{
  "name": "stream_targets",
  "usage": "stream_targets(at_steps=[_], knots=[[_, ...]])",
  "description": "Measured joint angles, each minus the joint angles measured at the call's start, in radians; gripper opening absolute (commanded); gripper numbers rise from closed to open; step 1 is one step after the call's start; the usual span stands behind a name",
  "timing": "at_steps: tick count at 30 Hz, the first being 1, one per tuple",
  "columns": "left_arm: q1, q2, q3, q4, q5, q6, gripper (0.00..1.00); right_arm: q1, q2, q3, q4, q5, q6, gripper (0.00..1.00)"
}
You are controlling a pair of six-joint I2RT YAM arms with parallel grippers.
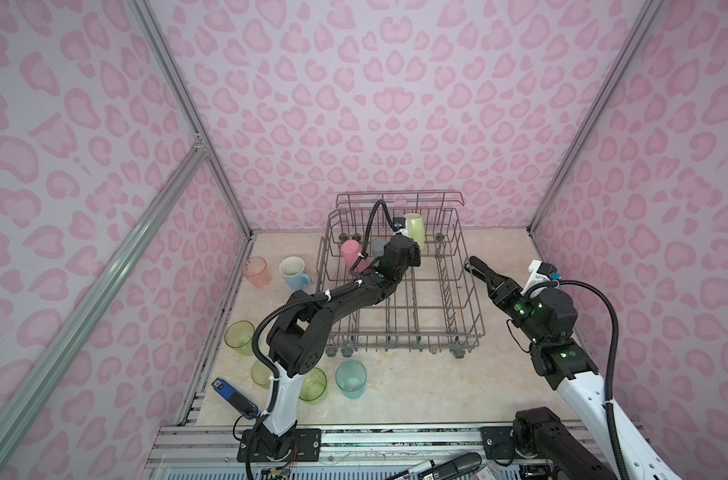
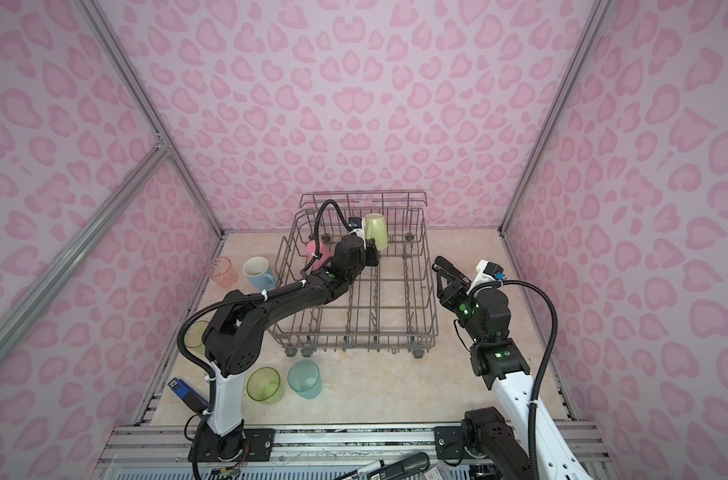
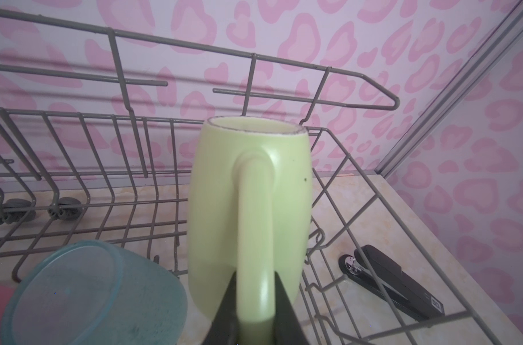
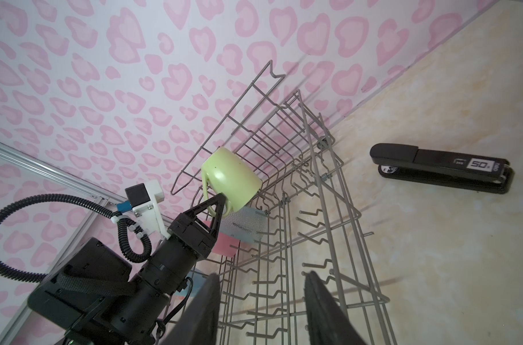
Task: Load the cups into the dish rack
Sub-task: 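Carry the mug to the rack's far row with the left gripper while the right withdraws, then lower the pale green mug upright beside the teal cup with the left gripper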
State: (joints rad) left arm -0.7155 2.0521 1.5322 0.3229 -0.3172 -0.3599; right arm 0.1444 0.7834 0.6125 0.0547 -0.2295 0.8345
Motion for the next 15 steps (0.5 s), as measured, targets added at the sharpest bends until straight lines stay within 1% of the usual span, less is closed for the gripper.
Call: stream_targets(at_steps=[11, 15], knots=[[-0.002, 0.000, -0.126, 0.150, -0.032, -0.006, 0.04, -0.020, -0.030, -0.027, 0.008, -0.015, -0.001, 0.46], [-0.002, 0.001, -0.136, 0.169, -0.031, -0.006, 0.04, -0.020, -0.036, -0.037, 0.008, -0.016, 0.000, 0.46]])
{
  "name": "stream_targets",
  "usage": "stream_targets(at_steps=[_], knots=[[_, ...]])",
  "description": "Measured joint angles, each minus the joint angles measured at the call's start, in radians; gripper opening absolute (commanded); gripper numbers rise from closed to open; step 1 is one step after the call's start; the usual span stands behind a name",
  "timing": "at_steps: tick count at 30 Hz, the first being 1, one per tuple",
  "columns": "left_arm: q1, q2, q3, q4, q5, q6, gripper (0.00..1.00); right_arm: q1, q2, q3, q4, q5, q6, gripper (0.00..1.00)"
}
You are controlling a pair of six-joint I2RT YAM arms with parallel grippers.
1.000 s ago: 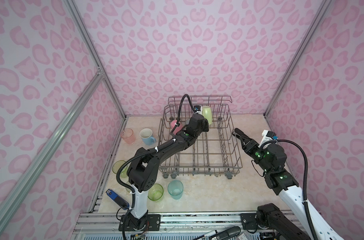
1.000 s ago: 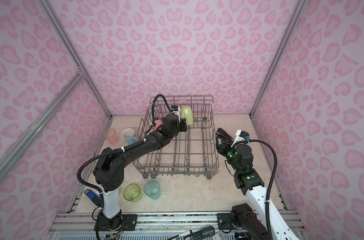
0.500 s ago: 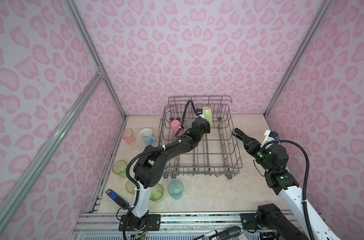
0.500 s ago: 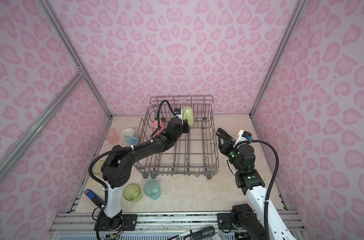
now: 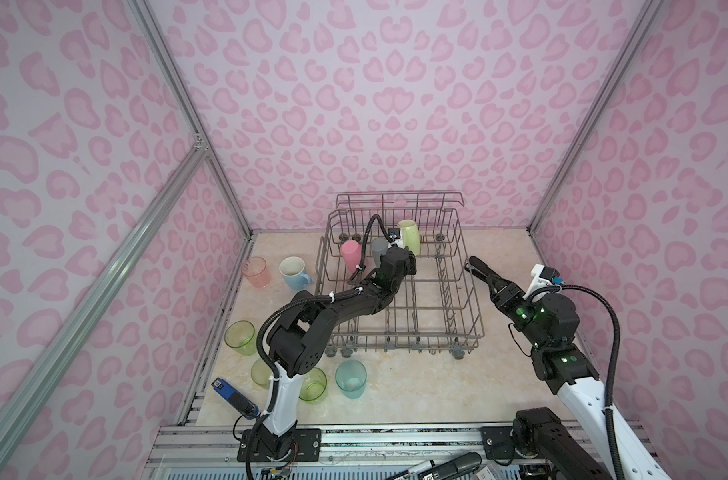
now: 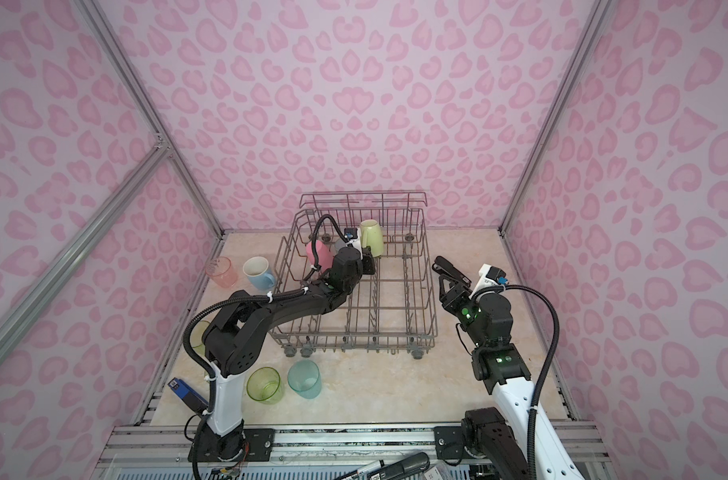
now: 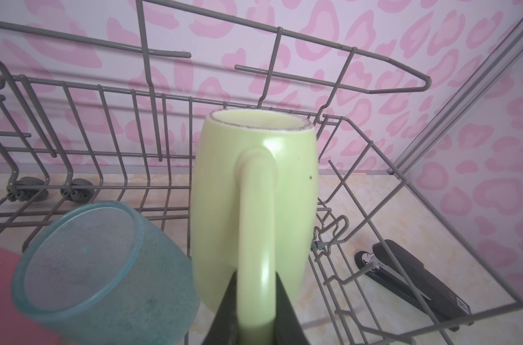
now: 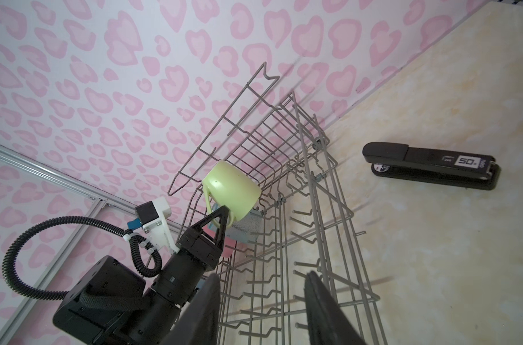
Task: Load the cups into the dish rack
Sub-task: 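Lower the pale green mug upright beside the teal cup with the left gripper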
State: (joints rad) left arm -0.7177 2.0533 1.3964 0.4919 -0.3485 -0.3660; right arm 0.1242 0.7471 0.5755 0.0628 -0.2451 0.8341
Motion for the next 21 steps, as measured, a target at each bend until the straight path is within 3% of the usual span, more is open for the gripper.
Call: stream_targets(at_steps=[21], knots=[[-0.007, 0.071, 0.027, 0.019, -0.007, -0.021, 0.04, -0.006, -0.021, -0.009, 0.005, 0.002, -0.018, 0.46]])
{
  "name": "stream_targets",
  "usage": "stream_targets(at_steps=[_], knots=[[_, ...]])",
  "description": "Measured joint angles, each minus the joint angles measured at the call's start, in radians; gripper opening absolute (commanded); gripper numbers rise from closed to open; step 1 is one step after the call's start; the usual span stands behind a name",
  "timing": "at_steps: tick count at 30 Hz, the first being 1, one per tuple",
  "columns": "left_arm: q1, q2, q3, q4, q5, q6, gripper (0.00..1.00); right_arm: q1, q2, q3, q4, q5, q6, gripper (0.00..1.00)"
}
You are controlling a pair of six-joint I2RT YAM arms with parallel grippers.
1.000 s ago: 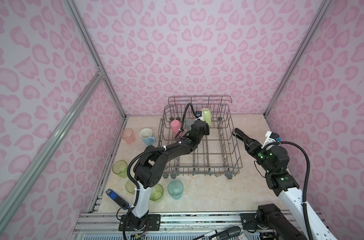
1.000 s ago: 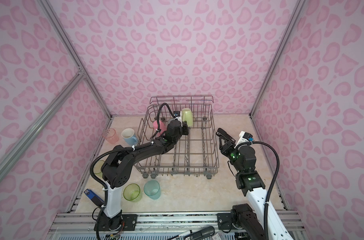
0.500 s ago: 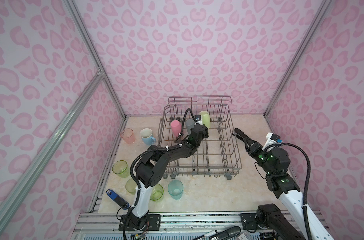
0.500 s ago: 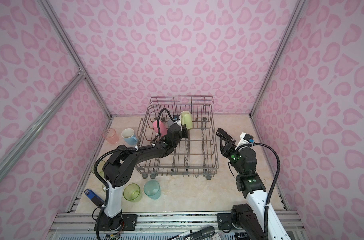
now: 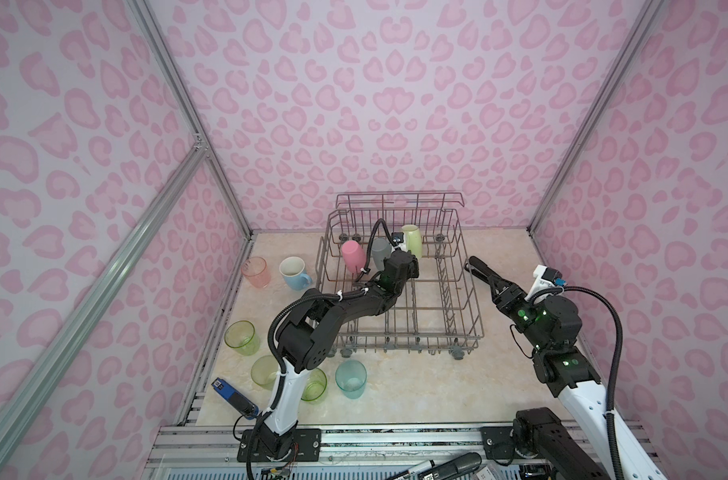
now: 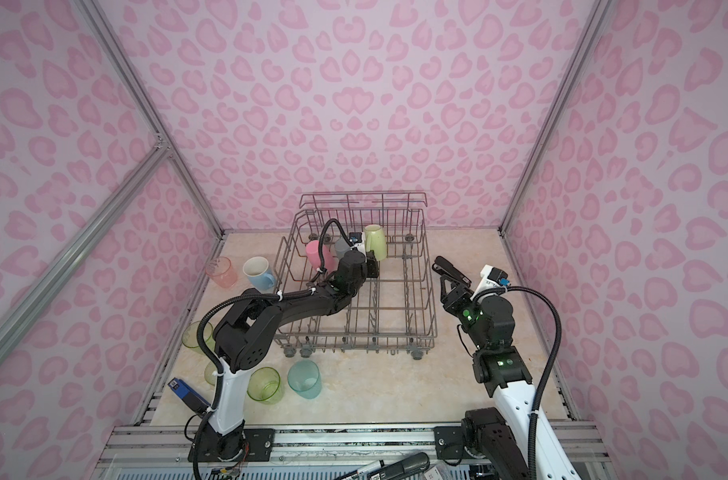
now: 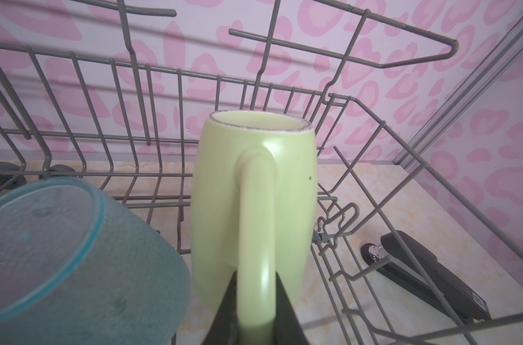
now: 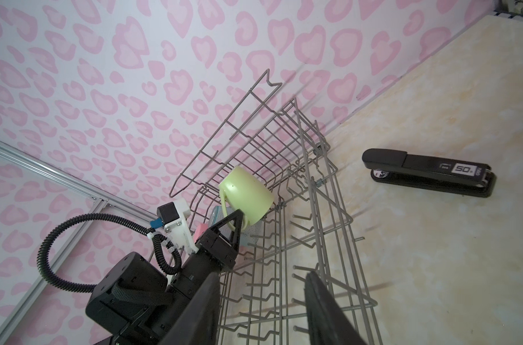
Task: Load the cups into the dish rack
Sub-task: 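Lower the pale green mug upright beside the teal cup with the left gripper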
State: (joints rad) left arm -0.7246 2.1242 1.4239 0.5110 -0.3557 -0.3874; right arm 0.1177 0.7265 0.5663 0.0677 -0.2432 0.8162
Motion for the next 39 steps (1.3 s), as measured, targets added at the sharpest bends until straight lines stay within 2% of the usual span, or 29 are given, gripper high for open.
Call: stream_targets(at_steps=[19, 39], knots=[[0.001, -0.004, -0.036, 0.003, 0.016, -0.003, 0.06, -0.006, -0.003, -0.031, 0.024, 0.000, 0.003, 0.47], [0.004, -0.010, 0.050, -0.211, 0.092, 0.070, 0.07, -0.029, -0.121, -0.075, 0.008, 0.008, 0.022, 0.48]])
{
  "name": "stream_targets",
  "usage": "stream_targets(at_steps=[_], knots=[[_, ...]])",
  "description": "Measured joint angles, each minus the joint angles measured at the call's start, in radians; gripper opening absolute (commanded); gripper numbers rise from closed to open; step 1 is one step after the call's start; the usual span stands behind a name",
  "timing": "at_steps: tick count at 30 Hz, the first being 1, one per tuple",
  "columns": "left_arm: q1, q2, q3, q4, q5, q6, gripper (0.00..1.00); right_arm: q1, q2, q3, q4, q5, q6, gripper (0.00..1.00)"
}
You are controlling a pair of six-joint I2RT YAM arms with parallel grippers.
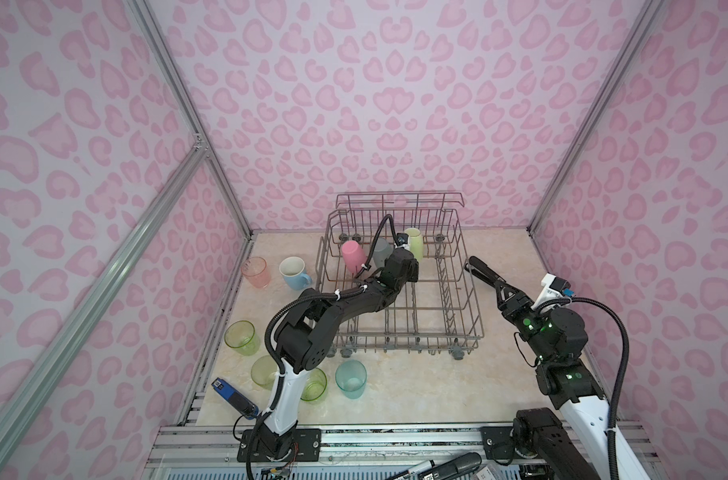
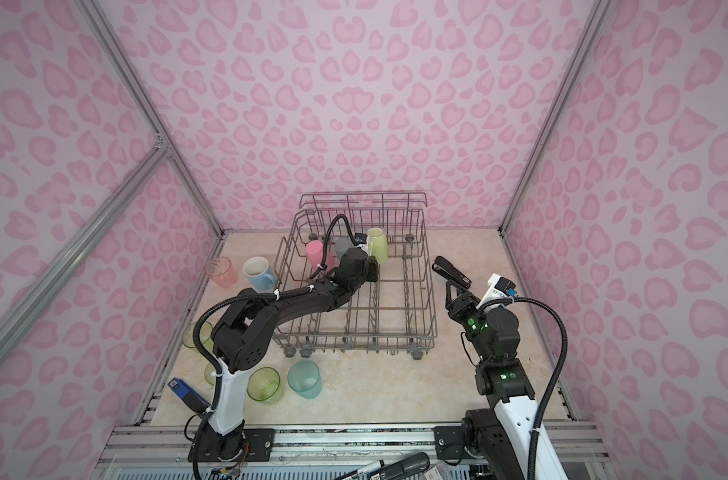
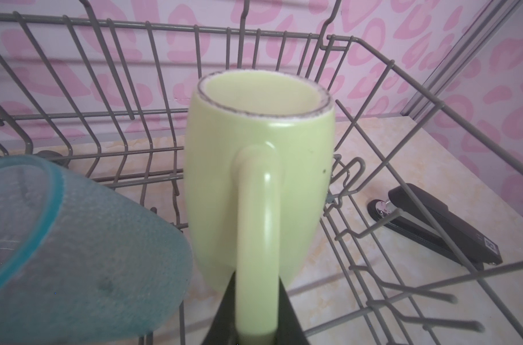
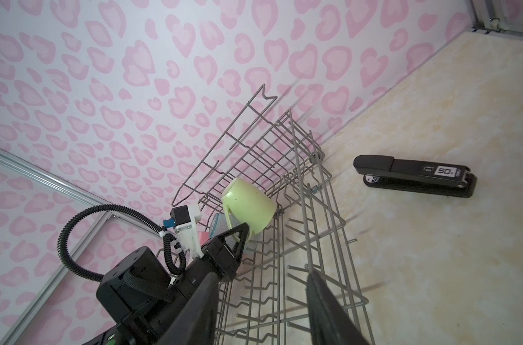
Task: Load the cups into the dish rack
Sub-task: 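Lower the pale green mug upright beside the teal cup with the left gripper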
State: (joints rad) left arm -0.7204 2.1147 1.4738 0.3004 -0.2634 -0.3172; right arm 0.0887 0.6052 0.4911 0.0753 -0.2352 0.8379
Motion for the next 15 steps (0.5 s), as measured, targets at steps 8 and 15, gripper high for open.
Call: stream_targets(at_steps=[8, 15], knots=[[0.005, -0.003, 0.044, -0.089, 0.033, -0.005, 0.07, -0.004, -0.032, -0.014, -0.017, 0.000, 0.008, 0.48], [0.015, -0.024, 0.102, -0.205, 0.124, -0.003, 0.07, -0.004, -0.060, -0.019, -0.031, 0.007, 0.008, 0.48]])
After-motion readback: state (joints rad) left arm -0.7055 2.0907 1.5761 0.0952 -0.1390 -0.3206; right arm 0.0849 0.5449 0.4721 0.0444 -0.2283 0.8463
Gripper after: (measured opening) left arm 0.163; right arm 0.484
